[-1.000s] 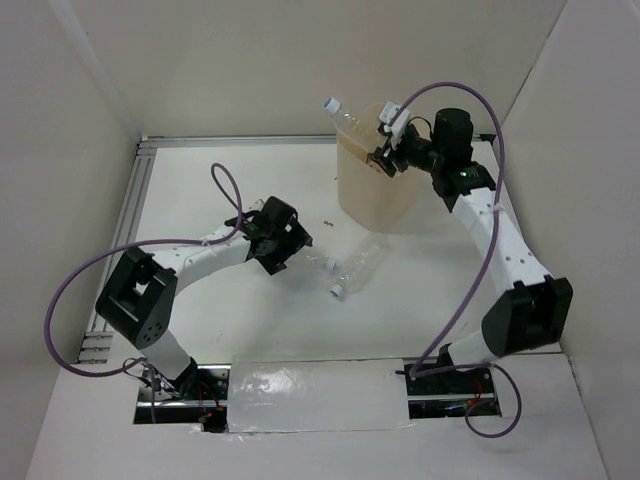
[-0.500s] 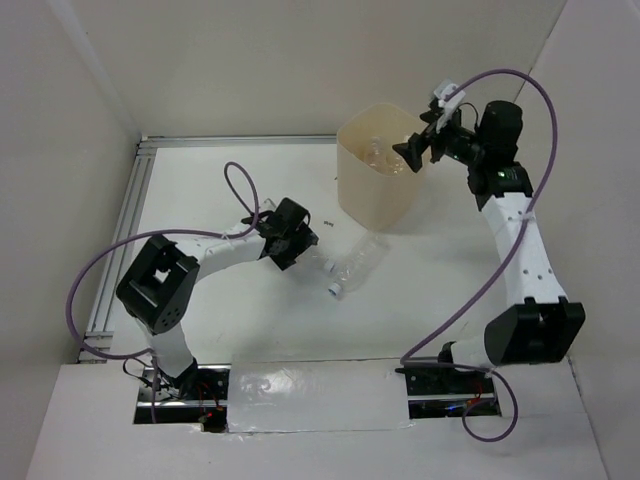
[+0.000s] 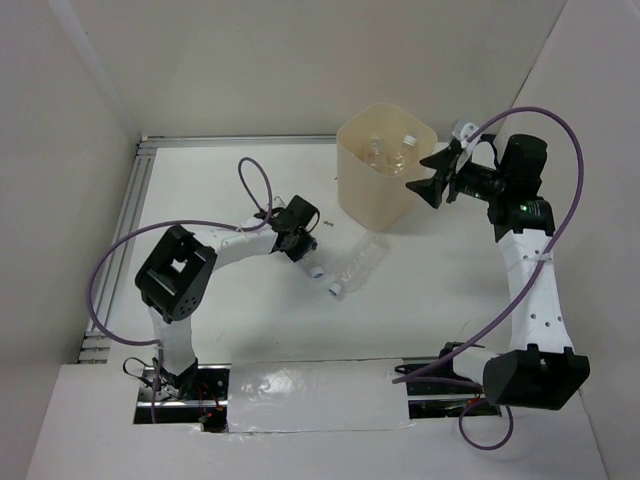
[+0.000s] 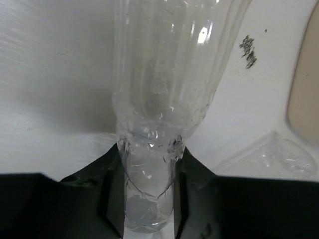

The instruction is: Put the plastic bottles in the bin

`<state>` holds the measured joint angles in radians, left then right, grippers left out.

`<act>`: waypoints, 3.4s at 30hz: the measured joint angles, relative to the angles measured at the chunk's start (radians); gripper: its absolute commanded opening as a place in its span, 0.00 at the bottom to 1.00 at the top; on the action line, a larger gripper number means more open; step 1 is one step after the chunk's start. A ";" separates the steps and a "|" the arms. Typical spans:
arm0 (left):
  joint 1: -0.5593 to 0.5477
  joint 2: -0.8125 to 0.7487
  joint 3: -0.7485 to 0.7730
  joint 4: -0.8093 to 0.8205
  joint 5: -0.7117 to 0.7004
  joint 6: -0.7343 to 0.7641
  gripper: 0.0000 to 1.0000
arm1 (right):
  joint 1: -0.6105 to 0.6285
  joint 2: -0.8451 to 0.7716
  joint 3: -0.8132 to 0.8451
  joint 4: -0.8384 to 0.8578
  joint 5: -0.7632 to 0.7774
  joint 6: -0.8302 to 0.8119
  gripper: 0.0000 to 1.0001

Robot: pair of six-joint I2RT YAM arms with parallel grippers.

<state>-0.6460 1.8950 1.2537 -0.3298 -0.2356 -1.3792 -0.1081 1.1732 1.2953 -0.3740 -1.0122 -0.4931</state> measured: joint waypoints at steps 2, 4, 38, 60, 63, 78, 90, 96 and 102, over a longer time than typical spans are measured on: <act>-0.005 -0.023 -0.023 -0.012 -0.007 0.038 0.21 | -0.017 -0.003 -0.006 -0.065 -0.035 -0.061 0.27; -0.021 -0.083 -0.051 -0.056 -0.042 0.093 0.21 | -0.030 -0.024 -0.019 -0.137 -0.064 -0.149 0.12; -0.048 0.349 1.077 0.306 0.015 0.808 1.00 | -0.042 -0.372 -0.703 -0.309 -0.046 -0.883 1.00; -0.049 -1.234 -0.670 0.081 -0.169 0.639 1.00 | 0.599 0.281 -0.560 0.079 0.463 -1.229 0.98; -0.058 -1.319 -0.712 0.036 -0.180 0.602 1.00 | 0.628 0.372 -0.501 0.089 0.524 -1.234 0.75; -0.116 -1.410 -0.770 -0.008 -0.210 0.515 1.00 | 0.704 0.446 0.016 -0.293 0.212 -0.929 0.31; -0.117 -1.387 -0.770 0.002 -0.223 0.514 1.00 | 0.554 0.371 0.333 0.240 0.108 0.091 0.36; -0.117 -1.358 -0.770 0.027 -0.213 0.516 1.00 | 0.359 0.401 0.348 0.330 0.193 0.258 0.39; -0.125 -1.319 -0.770 0.067 -0.190 0.517 1.00 | 0.291 0.422 0.351 0.334 0.209 0.325 1.00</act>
<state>-0.7712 0.5762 0.4839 -0.2630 -0.4259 -0.8623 0.1833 1.5955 1.6463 -0.0402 -0.8032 -0.1677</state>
